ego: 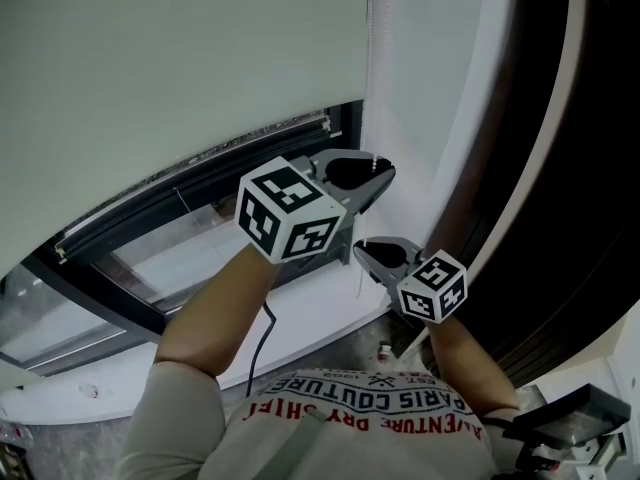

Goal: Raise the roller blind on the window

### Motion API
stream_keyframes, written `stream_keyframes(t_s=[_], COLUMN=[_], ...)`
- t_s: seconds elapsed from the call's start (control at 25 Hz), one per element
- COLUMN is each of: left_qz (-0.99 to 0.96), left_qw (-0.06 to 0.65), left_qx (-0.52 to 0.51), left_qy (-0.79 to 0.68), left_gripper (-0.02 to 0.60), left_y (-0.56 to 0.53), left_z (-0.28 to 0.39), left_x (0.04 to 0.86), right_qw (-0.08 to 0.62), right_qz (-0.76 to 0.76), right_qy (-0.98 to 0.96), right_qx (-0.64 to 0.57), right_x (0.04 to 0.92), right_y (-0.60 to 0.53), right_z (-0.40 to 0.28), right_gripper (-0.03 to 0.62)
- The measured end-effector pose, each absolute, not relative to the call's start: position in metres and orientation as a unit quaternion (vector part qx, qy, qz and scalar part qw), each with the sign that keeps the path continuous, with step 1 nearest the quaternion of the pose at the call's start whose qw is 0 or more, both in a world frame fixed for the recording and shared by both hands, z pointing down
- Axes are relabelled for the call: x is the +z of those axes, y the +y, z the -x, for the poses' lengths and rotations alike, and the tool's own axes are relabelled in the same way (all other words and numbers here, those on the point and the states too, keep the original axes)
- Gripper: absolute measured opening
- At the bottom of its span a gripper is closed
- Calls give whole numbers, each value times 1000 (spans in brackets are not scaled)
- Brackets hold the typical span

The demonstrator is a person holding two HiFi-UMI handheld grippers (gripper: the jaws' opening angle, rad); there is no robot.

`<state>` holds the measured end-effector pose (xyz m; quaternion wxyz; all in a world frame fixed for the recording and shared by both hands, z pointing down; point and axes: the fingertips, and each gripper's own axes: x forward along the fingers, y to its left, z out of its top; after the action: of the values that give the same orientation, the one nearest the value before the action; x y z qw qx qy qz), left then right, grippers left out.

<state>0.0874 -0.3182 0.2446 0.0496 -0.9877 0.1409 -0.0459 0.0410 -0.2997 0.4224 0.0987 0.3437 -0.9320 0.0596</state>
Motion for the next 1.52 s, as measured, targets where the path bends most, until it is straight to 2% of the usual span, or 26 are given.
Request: stream_keyframes(t_s=[0.48,0.68,1.12,1.52], left_qz=[988,991,990,985], left_qw=[42,8,9,-34], left_qx=[-38,-20,-5,-77], left_qy=[146,134,140,150], left_gripper=[44,6,5,5], left_y=[-321,-320,-323,-330], left_z=[-83,-83,-82,-92], left_x=[242,243,245,340], right_qw=[96,92,100,166], right_qz=[-341,-340,-347,-344], right_qy=[-933,-934,-930,-913], right_qx=[62,63,65,143], right_x=[425,426,434,525], right_y=[-298,-298,-294,-284], right_z=[-42,-42,-45,-51], right_gripper=[20,20,20,20])
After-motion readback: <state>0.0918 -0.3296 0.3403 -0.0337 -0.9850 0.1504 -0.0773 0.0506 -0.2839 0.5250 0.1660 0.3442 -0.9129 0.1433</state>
